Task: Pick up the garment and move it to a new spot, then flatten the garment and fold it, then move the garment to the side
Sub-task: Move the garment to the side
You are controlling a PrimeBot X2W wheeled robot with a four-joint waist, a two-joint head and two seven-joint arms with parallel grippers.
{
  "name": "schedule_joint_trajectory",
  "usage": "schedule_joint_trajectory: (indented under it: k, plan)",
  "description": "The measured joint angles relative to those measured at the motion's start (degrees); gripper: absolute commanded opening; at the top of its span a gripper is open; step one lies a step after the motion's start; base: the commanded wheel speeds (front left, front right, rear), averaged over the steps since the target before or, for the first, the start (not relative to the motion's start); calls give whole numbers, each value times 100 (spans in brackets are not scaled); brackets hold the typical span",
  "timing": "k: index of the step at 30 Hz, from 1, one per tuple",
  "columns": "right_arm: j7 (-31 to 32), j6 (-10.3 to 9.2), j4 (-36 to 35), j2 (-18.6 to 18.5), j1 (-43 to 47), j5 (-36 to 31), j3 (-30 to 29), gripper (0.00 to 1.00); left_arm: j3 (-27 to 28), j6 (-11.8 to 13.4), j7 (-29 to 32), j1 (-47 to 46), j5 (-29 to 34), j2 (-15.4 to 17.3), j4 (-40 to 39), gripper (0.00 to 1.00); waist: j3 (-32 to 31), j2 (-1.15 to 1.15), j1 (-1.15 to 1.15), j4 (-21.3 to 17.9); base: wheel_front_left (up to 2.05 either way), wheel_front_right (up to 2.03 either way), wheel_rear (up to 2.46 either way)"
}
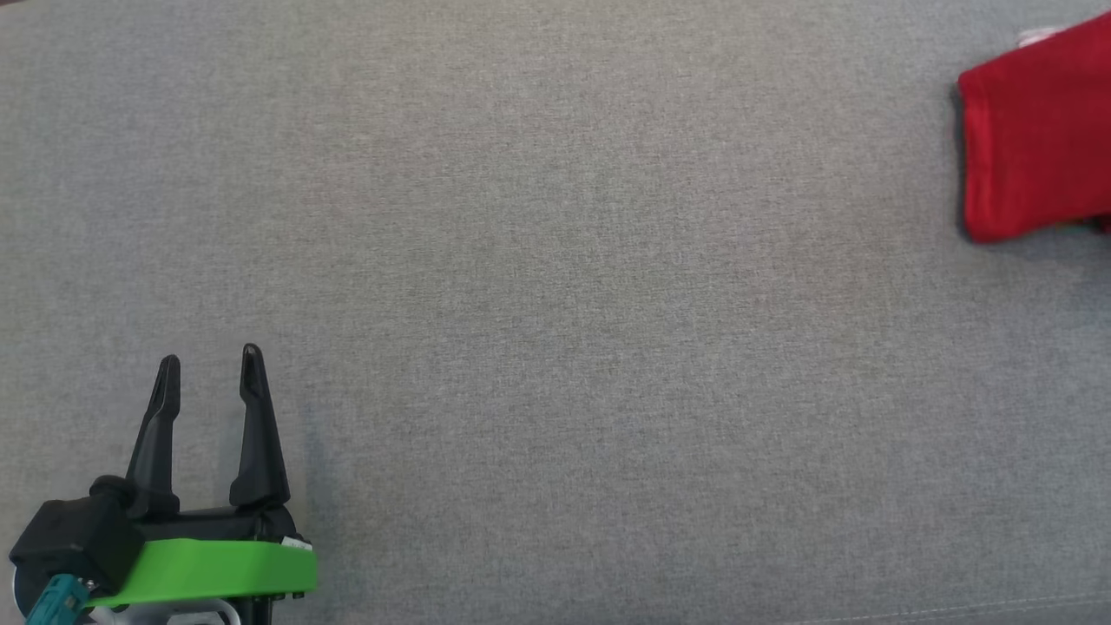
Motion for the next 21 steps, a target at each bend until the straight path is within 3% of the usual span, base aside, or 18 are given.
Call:
schedule_joint_trajectory:
  k: [6, 8, 9, 16, 21]
  plan:
    - [-375, 0, 638, 22, -178, -400, -115, 0, -13, 1, 57, -49, 12, 42, -26, 100, 100, 0, 0, -112, 0, 0, 0]
    - [-604, 1, 960, 33, -189, -604, -199, 42, -20, 1, 74, -70, 16, 48, -37, 100, 137, 0, 0, -139, 0, 0, 0]
    - [-814, 2, 1172, 20, -194, -790, -276, 97, -22, 1, 75, -81, 16, 52, -43, 100, 159, 0, 0, -149, 0, 0, 0]
    - [-1745, 0, 2267, 234, -280, -1408, -692, 100, -19, 2, 115, -99, 15, 66, -58, 100, 234, 0, 0, -210, 0, 0, 0]
    - [-2071, 0, 2325, 439, -207, -1383, -554, 100, 0, 51, 112, -75, -2, 76, -49, 100, 185, 0, 0, -285, 0, 0, 0]
